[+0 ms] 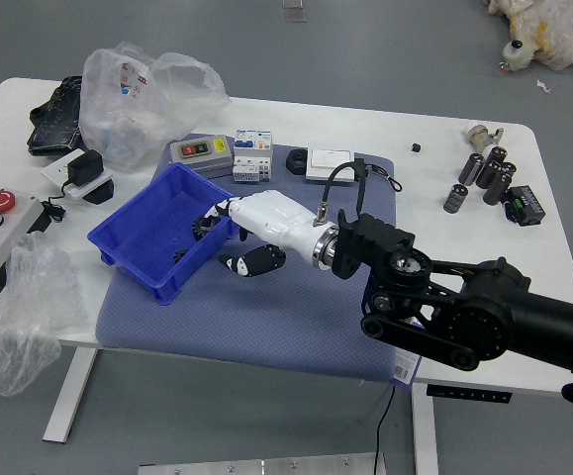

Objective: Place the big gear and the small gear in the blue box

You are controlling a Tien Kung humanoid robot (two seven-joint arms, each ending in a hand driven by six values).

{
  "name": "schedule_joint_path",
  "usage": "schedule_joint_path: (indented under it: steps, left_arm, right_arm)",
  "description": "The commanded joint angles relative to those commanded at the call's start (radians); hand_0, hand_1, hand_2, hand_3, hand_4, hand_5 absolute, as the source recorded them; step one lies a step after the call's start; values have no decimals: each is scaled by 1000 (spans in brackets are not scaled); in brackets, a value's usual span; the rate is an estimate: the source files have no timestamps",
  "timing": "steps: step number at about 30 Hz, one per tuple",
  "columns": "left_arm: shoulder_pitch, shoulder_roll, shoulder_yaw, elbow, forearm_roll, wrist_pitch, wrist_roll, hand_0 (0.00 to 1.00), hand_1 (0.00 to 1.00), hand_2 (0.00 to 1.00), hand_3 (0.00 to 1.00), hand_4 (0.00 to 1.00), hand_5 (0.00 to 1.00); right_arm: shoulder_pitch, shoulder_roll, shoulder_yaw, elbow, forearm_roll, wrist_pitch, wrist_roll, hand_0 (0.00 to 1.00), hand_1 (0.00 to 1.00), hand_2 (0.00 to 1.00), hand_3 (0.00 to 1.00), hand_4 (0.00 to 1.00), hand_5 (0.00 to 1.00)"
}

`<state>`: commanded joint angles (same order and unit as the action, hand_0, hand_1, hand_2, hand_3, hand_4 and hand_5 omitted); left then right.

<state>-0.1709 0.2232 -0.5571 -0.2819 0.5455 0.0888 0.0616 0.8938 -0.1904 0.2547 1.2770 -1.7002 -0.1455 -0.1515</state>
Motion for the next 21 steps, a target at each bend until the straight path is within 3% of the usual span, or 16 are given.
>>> schedule_joint_path:
  steps: [13,14,21]
  left_arm:
    - [-5,3,-5,-1,10,-3,4,664,644,628,696,703,394]
    - [-4,3,-5,-1,11,-4,5,664,644,628,697,703,393]
    - [-3,5,-9,-2,15,-5,7,665,644,628,697,704,393]
  right_arm:
    - [74,74,-95,-19,21,22,-11,310,407,856,832,602,221]
    - [77,79,-99,-20,21,26,-12,326,415,858,805,477,231]
    - [89,110,-120,-41,27,38,-19,322,417,858,799,437,253]
